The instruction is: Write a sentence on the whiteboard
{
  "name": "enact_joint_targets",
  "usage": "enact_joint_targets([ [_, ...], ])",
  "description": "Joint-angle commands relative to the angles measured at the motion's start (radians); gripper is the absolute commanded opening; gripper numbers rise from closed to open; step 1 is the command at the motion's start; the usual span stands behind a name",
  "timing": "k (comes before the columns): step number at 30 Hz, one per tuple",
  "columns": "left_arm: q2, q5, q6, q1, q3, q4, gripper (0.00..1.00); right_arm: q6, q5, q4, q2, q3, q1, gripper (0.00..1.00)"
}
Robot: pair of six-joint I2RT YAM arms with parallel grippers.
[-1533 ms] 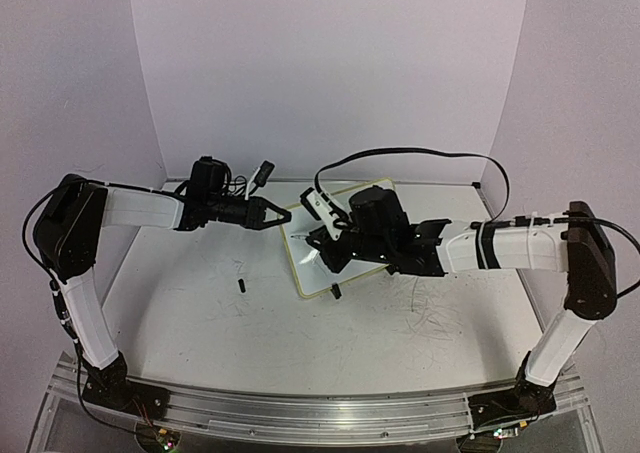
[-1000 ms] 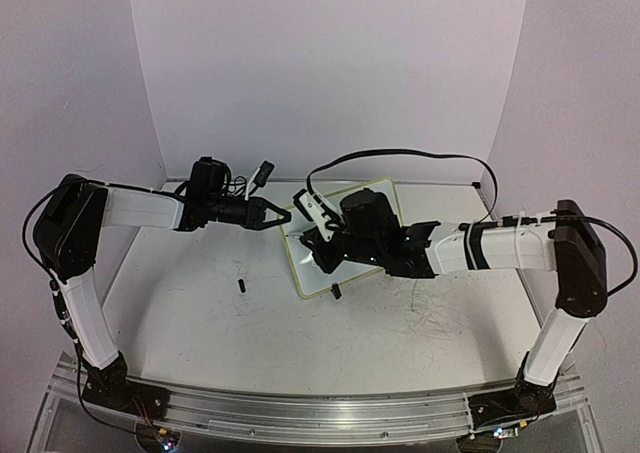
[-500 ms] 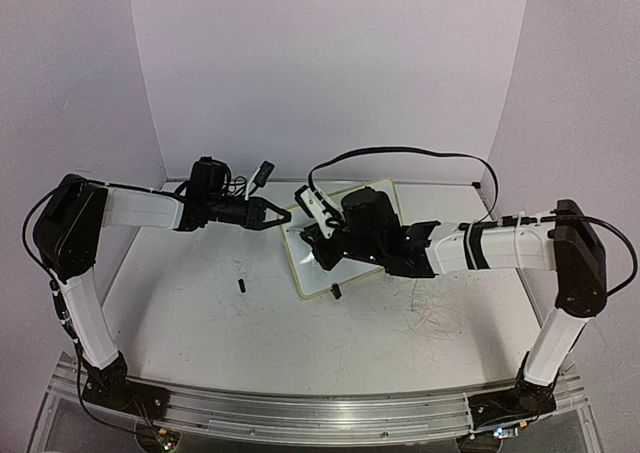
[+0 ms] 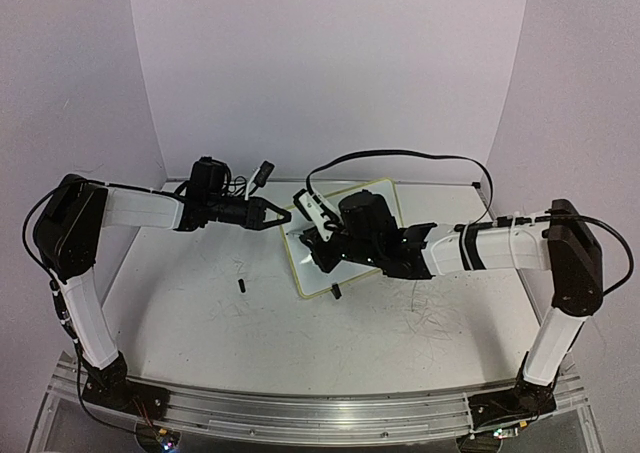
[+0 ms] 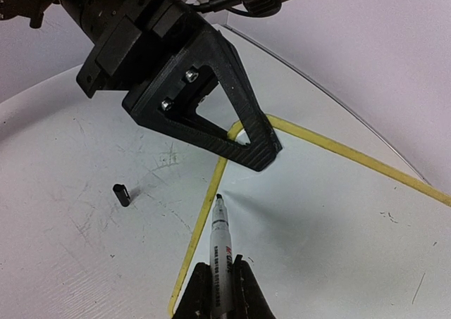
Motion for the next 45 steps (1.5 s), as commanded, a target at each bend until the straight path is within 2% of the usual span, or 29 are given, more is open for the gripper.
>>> enact_joint_targets([
  [1,-0.008,0.007,0.001,0.006,-0.006,-0.008,0.00,0.008,0.010,0.030,0.018,0.025,0.005,0.00],
  [45,-0.010,0.007,0.001,0.006,-0.002,-0.009,0.00,0.024,0.073,0.015,0.003,-0.021,0.005,0.00],
])
